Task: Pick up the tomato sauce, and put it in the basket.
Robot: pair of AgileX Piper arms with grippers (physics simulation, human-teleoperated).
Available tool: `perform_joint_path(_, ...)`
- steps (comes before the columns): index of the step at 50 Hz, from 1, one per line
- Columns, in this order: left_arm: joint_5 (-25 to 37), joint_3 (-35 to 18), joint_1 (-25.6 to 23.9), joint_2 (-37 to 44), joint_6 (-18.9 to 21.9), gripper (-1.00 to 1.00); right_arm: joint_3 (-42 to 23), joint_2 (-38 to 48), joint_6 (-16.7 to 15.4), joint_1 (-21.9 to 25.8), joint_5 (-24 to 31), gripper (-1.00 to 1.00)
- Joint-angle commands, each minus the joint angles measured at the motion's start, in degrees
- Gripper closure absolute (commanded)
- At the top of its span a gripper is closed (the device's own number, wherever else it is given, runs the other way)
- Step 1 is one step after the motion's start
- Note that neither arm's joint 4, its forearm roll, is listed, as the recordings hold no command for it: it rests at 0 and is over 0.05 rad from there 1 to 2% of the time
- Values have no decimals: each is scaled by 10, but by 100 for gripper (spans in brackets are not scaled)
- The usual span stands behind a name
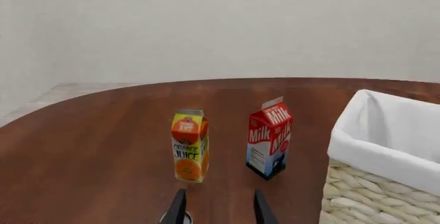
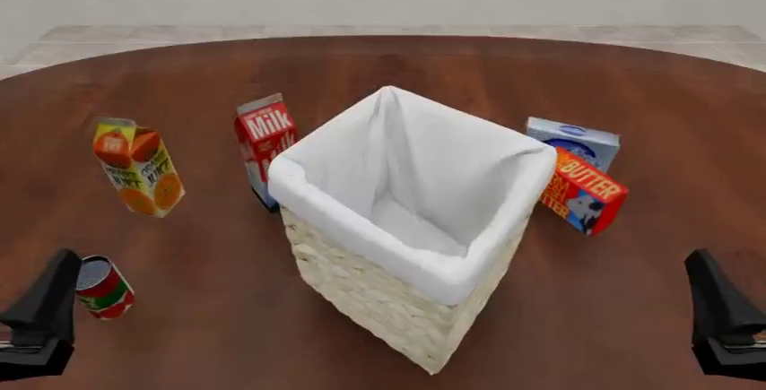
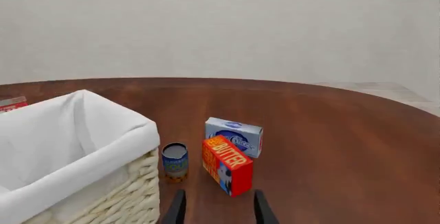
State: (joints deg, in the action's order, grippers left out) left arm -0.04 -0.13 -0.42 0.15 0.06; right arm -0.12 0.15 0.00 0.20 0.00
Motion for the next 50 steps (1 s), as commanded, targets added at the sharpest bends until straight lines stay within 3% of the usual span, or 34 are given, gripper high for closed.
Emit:
perform_joint_path(1,3,-3,4,1,0,-100,-3,3,0,-2,0,-100)
perform_joint_path(29,2,-2,5,15,10,-100,-8,2,-1,-1,7,-100)
perform_joint_path(33,21,-59,26,107,-28,-100,-9,1,0,-1,8,-100)
perform_joint_path(38,89,-107,18,92,30,-100,-8,1,-1,-1,7,-100)
perform_joint_path(43,133,-151,28,126,28,-100,-9,1,0,-1,9,-100)
perform_joint_path(46,165,-189,10,186,-12,-100,-9,1,-1,0,9,-100)
perform_joint_path(50,183,-208,19,202,19,-100,-10,1,-1,0,9,-100)
